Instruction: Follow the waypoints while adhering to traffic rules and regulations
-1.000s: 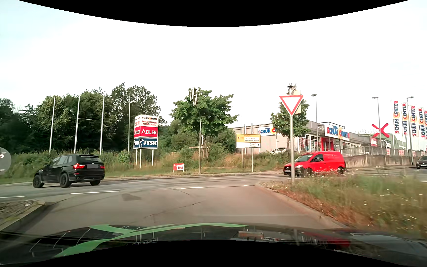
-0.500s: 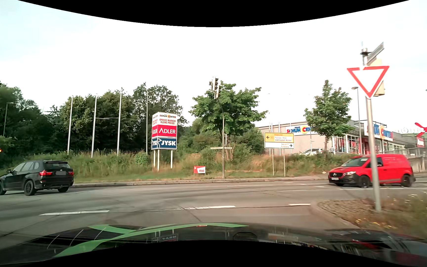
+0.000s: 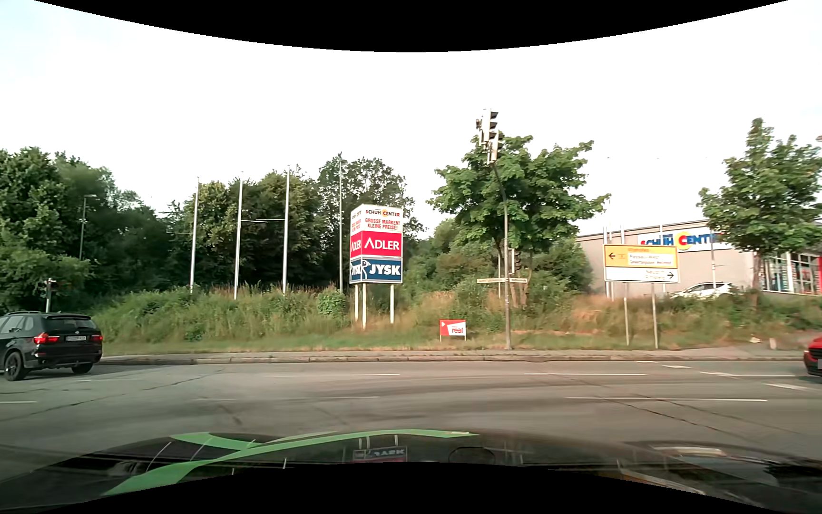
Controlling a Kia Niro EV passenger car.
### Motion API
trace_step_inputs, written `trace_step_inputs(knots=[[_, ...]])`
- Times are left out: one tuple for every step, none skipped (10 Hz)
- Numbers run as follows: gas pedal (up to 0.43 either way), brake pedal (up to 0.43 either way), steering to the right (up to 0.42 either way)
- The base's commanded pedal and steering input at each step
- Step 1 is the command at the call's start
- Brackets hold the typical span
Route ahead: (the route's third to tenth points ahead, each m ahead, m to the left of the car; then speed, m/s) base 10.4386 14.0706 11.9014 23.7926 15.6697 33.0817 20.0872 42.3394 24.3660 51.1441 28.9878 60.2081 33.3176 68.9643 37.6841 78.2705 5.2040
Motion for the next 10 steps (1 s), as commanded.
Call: trace_step_inputs(knots=[[0.13,0.0,-0.315],[0.13,0.0,-0.327],[0.13,0.0,-0.339],[0.13,0.0,-0.344],[0.13,0.0,-0.344],[0.13,0.0,-0.347],[0.13,0.0,-0.356],[0.13,0.0,-0.366],[0.13,0.0,-0.376],[0.13,0.0,-0.381]])
